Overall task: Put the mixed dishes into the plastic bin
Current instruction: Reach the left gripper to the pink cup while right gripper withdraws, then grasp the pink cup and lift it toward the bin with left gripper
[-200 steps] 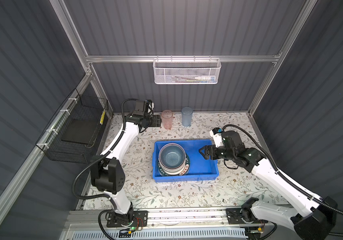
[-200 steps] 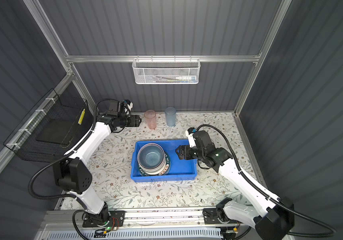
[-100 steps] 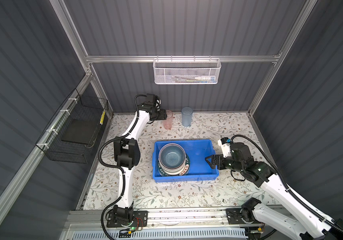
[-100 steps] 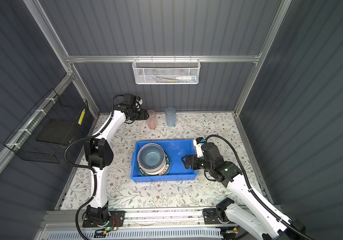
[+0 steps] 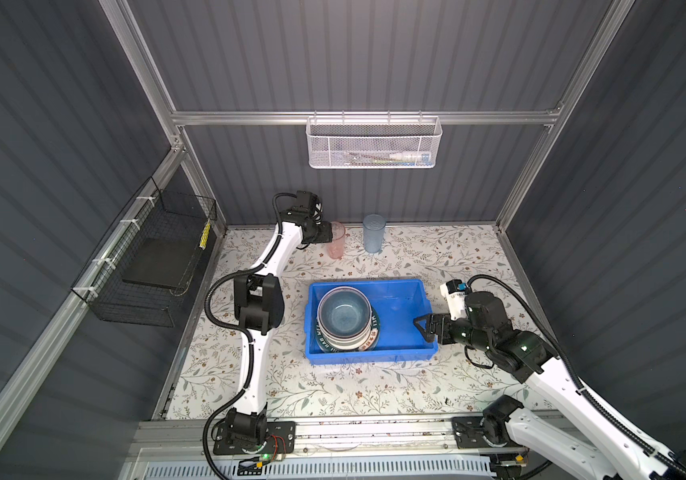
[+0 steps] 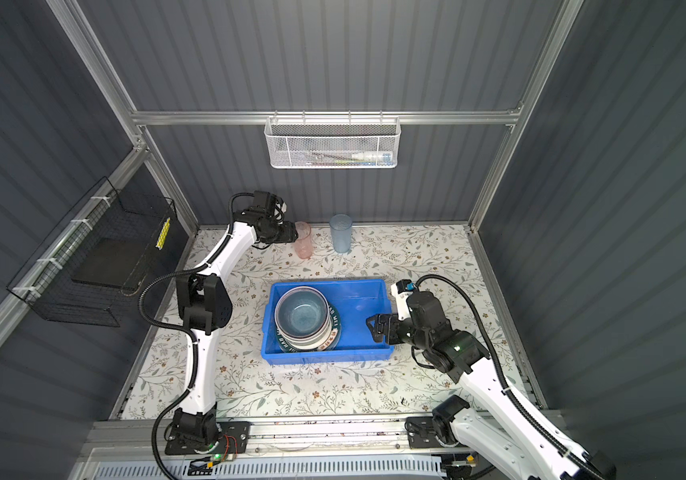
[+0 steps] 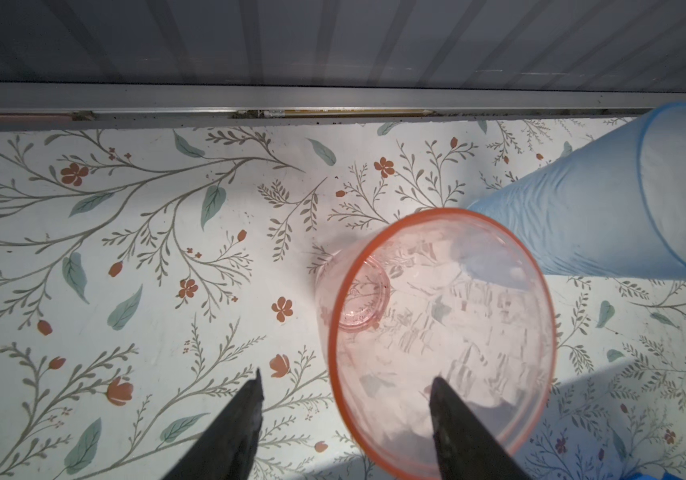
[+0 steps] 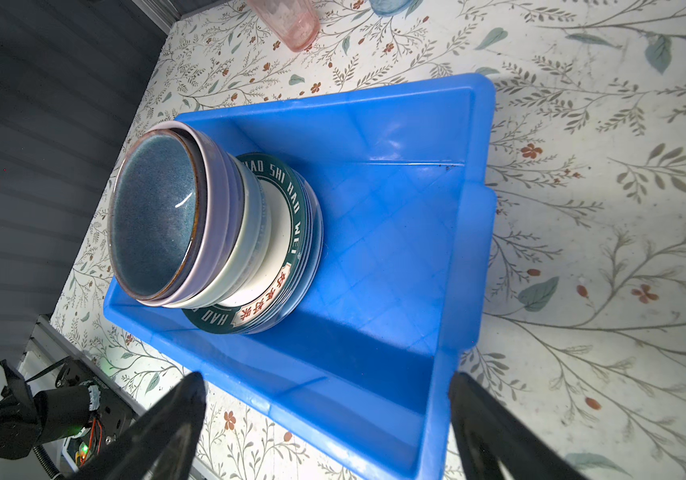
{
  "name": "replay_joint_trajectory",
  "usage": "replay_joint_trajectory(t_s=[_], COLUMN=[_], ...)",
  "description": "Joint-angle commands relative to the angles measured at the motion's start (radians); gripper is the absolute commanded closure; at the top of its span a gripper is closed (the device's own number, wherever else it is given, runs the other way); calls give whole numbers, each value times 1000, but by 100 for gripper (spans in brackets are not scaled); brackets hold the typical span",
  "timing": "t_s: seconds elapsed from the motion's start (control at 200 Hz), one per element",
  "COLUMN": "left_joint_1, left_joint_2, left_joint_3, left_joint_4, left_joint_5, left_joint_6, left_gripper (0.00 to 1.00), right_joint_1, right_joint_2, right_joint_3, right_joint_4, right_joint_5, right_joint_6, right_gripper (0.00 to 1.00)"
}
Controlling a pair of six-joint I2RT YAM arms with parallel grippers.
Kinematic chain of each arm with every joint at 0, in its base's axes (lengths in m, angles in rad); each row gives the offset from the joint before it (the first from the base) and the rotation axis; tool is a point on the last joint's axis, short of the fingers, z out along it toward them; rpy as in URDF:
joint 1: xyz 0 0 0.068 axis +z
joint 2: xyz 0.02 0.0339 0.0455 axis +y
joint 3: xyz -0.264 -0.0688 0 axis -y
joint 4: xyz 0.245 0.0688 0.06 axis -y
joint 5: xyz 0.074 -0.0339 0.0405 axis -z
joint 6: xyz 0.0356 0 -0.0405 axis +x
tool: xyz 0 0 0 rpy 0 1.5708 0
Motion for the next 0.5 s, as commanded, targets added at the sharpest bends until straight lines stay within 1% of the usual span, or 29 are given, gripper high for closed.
replay_joint_trajectory(t_s=[0.0, 0.12, 0.29, 0.455, 0.495], left_joint_1=[6, 6, 6, 6, 6], left_joint_2=[17, 10, -20, -29, -34], left_joint_3=[-2, -23, -79, -113, -121], left_joint_4=[-6, -5, 3, -4, -5], left_joint_5=[-14, -13, -12, -22, -24], left_joint_6=[4, 3, 10, 25, 25], left_gripper=[37, 43, 59, 79, 82], right_joint_1=[-5, -5, -6, -6, -5], right_joint_2=[-6, -2, 15, 32, 35], right_joint_3=[-15, -32, -35, -39, -39], right_joint_4=[-9, 9, 26, 55, 56], right_joint_5=[14, 8, -1, -19, -19], right_joint_6=[11, 24, 33, 36, 38], right_gripper=[8, 8, 8, 8, 8])
